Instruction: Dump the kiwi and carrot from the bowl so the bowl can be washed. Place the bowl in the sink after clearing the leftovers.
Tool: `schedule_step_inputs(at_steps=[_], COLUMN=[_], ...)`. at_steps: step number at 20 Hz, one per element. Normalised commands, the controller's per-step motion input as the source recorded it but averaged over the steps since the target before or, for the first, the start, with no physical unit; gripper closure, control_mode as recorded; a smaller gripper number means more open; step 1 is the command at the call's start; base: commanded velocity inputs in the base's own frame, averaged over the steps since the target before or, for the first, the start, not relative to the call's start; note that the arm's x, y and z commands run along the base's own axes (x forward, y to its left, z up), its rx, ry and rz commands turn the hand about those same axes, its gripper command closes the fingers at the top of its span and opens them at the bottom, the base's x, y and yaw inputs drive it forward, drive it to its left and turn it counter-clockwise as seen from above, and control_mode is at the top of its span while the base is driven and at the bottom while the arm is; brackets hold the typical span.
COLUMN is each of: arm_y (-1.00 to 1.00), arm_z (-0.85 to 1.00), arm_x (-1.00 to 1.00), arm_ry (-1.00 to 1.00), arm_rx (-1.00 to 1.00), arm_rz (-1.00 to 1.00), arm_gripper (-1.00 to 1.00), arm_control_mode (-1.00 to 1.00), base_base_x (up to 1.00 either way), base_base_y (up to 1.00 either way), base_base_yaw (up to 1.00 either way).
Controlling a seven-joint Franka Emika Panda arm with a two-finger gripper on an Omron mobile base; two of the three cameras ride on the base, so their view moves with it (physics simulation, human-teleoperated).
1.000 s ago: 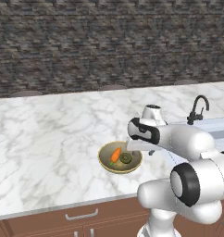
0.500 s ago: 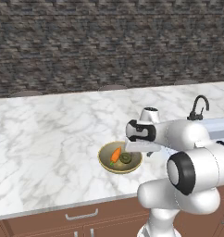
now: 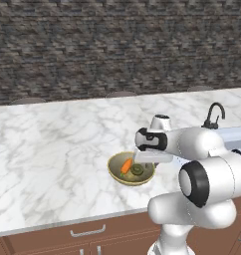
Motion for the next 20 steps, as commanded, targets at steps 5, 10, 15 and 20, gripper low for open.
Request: schedule_step_inputs(at_steps=[5, 10, 15, 20], arm_y=[0.0, 0.0, 0.0, 0.0], arm_z=[0.0, 0.05, 0.48, 0.69], arm_x=[-0.14, -0.2, -0.15, -0.06], arm_ry=[0.0, -0.14, -0.33, -0.32], arm_rx=[0.0, 0.0, -0.03, -0.04], arm_rz=[0.0, -0.03, -0.19, -0.27], arm_gripper=[1.0, 1.0, 1.0, 1.0], arm_control_mode=[-1.0, -1.0, -1.0, -1.0], base_base_x=[0.0, 0.0, 0.0, 0.0], base_base_y=[0.0, 0.0, 0.0, 0.0], base_base_yaw=[0.0, 0.0, 0.0, 0.0])
